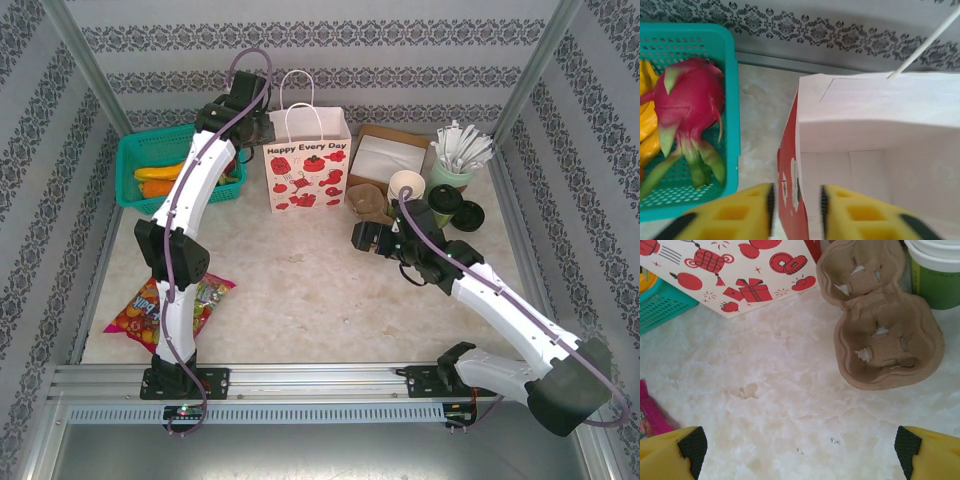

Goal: Pack the takeout coffee

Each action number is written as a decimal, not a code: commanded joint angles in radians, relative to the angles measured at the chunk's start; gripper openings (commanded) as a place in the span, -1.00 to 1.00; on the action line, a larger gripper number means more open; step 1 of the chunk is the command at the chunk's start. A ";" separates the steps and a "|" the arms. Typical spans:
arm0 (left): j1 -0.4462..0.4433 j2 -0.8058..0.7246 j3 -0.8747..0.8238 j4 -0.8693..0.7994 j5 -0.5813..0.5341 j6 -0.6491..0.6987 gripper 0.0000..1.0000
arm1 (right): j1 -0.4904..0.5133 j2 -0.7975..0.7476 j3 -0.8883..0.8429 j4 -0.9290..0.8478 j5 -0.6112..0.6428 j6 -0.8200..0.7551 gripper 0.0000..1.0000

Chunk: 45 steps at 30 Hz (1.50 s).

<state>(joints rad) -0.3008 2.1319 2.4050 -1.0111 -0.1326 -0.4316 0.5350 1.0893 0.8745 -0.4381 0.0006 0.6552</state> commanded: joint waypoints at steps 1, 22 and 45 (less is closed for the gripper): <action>0.005 0.001 0.034 -0.050 -0.009 0.011 -0.54 | 0.012 0.004 0.034 -0.008 0.053 -0.016 0.96; 0.004 -0.279 -0.265 0.012 0.118 -0.107 -1.00 | 0.005 0.027 0.049 -0.057 0.145 -0.018 0.96; -0.164 -0.940 -1.051 0.124 0.251 -0.506 -1.00 | -0.022 0.449 0.239 0.003 0.123 0.122 0.96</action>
<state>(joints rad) -0.4309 1.2228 1.3628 -0.8822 0.0994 -0.8772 0.5316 1.4975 1.0714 -0.4511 0.0902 0.7380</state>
